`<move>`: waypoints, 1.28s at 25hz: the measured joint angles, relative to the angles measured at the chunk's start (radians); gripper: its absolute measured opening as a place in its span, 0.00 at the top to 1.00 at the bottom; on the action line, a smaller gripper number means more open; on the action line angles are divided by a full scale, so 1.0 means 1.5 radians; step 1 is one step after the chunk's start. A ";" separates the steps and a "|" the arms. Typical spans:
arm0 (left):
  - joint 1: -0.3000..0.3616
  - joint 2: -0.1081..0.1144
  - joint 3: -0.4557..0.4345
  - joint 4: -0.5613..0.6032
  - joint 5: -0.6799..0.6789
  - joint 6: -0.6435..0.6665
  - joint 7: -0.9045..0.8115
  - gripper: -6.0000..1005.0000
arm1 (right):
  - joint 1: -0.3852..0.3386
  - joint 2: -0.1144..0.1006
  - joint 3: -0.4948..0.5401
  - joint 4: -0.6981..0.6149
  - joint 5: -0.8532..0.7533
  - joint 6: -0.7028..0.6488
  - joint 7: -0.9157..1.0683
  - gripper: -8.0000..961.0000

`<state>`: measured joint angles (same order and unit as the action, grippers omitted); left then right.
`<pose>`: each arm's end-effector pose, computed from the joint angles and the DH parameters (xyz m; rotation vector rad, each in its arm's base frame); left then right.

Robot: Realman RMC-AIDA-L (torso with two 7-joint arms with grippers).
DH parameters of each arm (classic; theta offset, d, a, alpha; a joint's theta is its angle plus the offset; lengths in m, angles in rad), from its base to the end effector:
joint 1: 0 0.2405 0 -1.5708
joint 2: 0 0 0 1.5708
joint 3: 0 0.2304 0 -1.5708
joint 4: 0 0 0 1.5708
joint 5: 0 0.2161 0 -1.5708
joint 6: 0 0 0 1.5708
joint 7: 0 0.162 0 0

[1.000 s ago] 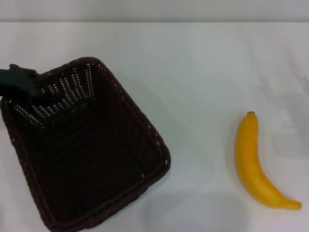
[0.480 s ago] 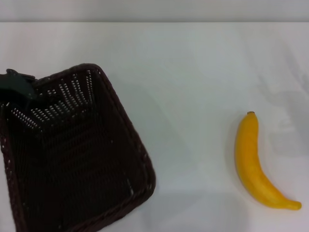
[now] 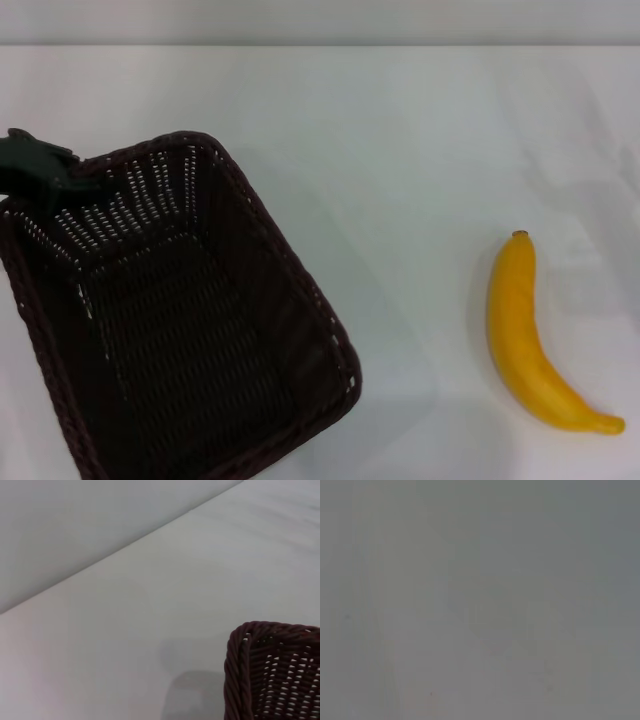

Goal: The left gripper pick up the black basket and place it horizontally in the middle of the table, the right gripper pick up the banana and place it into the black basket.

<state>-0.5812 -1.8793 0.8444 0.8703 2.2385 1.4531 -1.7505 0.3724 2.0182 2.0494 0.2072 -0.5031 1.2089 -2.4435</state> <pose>-0.2668 0.3790 0.0845 -2.6344 -0.7065 -0.0408 0.3313 0.3429 0.0557 -1.5869 0.6982 0.9402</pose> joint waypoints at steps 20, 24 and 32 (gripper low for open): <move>0.054 -0.070 -0.050 0.178 -0.095 0.033 -0.189 0.81 | 0.005 -0.005 0.000 0.010 0.000 0.001 -0.014 0.11; 0.092 -0.120 -0.070 0.235 -0.096 0.017 -0.223 0.81 | 0.002 -0.007 0.000 0.013 0.000 -0.001 -0.023 0.11; 0.188 -0.136 0.002 0.263 -0.161 -0.079 -0.298 0.81 | -0.005 -0.016 -0.004 0.016 -0.009 -0.002 -0.024 0.11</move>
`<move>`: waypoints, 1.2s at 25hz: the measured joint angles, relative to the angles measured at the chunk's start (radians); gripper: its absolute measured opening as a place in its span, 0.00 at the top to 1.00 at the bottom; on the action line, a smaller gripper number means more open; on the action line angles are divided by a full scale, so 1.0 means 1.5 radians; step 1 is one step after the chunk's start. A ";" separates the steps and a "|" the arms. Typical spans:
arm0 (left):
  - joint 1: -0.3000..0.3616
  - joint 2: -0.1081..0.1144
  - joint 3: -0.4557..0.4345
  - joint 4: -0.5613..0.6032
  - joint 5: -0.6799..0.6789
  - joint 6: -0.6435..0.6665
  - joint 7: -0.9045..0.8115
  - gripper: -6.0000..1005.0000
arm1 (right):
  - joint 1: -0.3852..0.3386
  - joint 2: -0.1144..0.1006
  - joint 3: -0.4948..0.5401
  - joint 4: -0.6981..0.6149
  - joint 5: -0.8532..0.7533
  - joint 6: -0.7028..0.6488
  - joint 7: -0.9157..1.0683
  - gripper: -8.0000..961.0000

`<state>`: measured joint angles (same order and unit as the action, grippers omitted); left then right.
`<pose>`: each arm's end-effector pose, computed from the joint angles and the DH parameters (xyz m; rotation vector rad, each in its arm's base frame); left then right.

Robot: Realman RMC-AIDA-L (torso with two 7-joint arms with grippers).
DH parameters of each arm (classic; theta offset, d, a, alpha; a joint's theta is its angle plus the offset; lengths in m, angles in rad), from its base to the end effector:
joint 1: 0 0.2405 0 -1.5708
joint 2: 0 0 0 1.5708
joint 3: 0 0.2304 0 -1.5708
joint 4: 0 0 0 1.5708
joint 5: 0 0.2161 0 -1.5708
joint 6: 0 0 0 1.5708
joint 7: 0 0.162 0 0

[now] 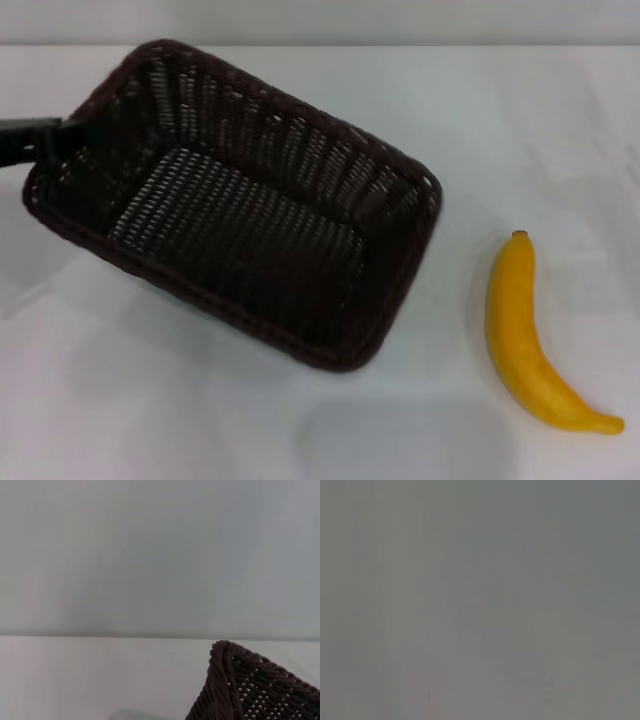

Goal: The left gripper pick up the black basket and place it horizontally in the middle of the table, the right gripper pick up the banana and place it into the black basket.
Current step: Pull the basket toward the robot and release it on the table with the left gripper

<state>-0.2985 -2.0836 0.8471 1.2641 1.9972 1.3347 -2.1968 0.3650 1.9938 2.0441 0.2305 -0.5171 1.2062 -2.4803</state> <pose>-0.2492 0.3505 0.0941 -2.2022 -1.1608 -0.5636 0.3328 0.3453 0.0673 -1.6117 0.6256 0.8923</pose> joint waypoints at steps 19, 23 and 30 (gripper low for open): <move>0.092 0.004 0.097 -0.064 -0.142 -0.155 0.005 0.81 | 0.001 -0.031 -0.002 0.017 -0.036 -0.009 0.042 0.11; 0.093 0.004 0.098 -0.062 -0.107 -0.147 -0.041 0.81 | -0.007 -0.033 -0.002 0.019 -0.036 -0.010 0.042 0.11; 0.069 0.009 0.097 -0.020 -0.019 -0.082 -0.118 0.81 | -0.010 -0.035 0.001 0.019 -0.036 -0.019 0.036 0.11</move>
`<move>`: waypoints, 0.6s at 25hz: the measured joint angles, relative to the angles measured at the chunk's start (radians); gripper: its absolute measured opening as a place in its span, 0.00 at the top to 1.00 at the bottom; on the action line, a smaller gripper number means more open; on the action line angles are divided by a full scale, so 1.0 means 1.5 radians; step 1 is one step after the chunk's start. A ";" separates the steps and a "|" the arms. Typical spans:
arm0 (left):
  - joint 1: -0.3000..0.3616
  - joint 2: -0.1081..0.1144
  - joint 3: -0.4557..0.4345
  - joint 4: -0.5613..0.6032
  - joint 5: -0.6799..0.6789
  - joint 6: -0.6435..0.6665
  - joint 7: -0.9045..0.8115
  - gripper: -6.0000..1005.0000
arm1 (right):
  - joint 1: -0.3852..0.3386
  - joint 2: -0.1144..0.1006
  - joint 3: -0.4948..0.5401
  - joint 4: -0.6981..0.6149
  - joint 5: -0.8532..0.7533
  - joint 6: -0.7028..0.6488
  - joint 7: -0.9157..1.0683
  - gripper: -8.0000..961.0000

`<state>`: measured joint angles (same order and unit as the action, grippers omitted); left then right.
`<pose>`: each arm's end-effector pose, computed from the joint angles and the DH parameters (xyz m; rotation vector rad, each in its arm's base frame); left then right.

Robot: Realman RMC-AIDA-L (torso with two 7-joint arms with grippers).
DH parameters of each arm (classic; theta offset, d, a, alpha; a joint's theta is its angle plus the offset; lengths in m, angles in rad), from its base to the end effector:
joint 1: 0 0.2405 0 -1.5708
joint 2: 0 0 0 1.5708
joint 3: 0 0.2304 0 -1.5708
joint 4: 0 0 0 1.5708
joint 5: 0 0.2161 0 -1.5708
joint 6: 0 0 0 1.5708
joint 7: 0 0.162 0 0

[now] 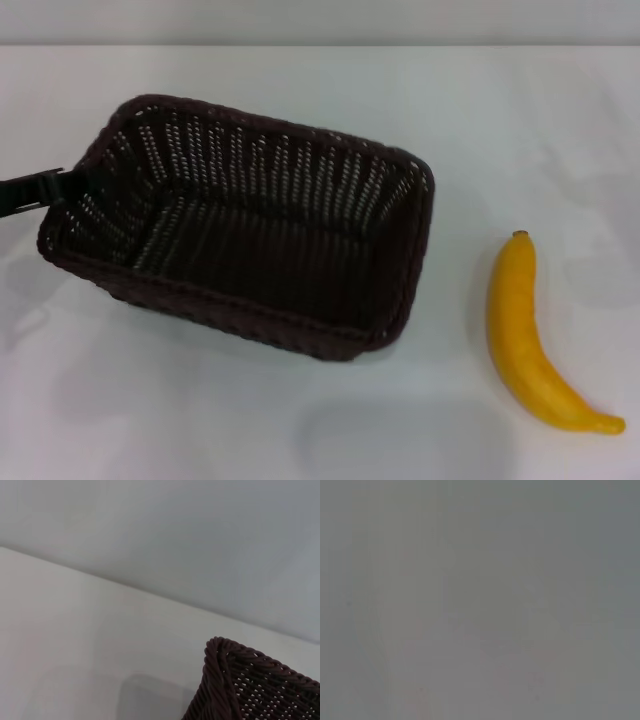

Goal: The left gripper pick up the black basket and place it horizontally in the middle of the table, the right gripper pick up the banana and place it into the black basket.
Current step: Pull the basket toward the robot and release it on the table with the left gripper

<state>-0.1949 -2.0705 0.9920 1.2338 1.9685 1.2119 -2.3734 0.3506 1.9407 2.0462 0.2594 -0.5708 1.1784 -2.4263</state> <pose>-0.2767 0.3359 0.0719 -2.0569 -1.4294 -0.5564 0.3427 0.3475 0.0871 -1.6450 0.6200 0.8482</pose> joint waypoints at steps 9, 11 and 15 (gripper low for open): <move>-0.065 0.032 -0.004 -0.016 0.057 0.084 -0.055 0.81 | 0.002 0.005 0.002 0.000 0.006 -0.002 -0.002 0.11; -0.069 0.037 -0.004 -0.021 0.058 0.089 -0.055 0.81 | -0.001 0.006 0.002 0.000 0.007 -0.002 -0.002 0.11; -0.071 0.050 -0.006 -0.031 0.059 0.095 -0.057 0.73 | -0.006 0.009 0.002 0.000 0.008 -0.002 -0.002 0.11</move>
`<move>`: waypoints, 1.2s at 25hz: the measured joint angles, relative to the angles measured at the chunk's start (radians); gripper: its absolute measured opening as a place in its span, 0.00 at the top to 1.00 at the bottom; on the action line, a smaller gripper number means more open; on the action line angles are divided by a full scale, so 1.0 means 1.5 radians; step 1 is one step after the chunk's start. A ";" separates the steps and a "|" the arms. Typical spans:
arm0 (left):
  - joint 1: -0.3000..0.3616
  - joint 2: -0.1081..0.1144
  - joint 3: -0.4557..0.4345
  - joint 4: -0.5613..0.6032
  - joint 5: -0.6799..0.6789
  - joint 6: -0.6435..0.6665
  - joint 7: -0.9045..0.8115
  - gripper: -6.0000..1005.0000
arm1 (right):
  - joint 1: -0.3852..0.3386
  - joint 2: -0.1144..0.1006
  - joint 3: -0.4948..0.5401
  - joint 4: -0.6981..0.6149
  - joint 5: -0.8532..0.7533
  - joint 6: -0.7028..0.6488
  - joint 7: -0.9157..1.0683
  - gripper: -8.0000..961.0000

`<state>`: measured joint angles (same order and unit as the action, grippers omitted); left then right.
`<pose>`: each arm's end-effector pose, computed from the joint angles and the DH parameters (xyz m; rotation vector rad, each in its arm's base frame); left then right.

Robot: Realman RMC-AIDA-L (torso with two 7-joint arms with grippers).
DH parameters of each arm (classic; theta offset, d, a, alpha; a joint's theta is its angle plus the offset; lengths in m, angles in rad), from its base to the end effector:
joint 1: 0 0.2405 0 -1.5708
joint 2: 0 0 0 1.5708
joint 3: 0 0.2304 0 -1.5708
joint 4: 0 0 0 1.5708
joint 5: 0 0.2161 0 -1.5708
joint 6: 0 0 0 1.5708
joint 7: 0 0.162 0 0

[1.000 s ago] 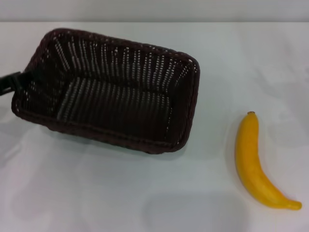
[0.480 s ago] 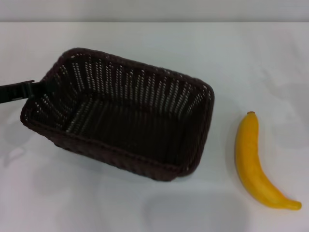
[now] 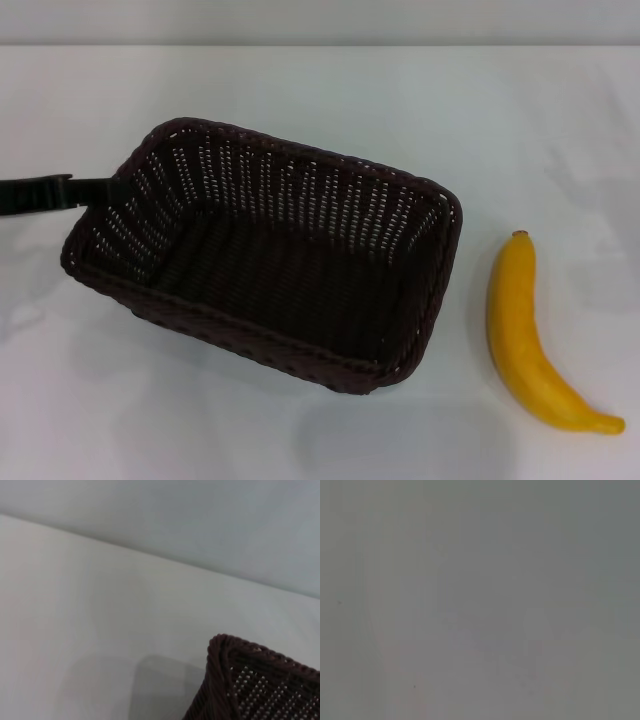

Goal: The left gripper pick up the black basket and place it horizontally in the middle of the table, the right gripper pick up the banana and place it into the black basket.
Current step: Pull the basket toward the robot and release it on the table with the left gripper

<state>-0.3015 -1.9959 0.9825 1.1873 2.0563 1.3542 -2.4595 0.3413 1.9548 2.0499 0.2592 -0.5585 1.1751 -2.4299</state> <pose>-0.2669 0.3430 0.0761 -2.1806 -1.4928 -0.4152 0.3451 0.3439 0.0832 -1.6244 0.6404 0.8525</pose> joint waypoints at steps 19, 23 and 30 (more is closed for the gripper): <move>-0.084 0.055 -0.003 -0.095 0.009 0.157 -0.010 0.39 | -0.007 0.001 0.001 0.011 -0.003 0.006 0.016 0.11; -0.109 0.054 -0.001 -0.113 0.010 0.174 0.007 0.39 | -0.018 0.003 0.006 0.017 -0.001 0.006 0.017 0.11; -0.138 0.058 -0.003 -0.131 0.011 0.206 0.018 0.39 | -0.019 0.001 0.009 0.017 -0.003 0.005 0.016 0.11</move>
<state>-0.5082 -1.9086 0.9786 0.9907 2.0731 1.6628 -2.4324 0.3127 1.9567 2.0633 0.2854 -0.5625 1.1824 -2.4061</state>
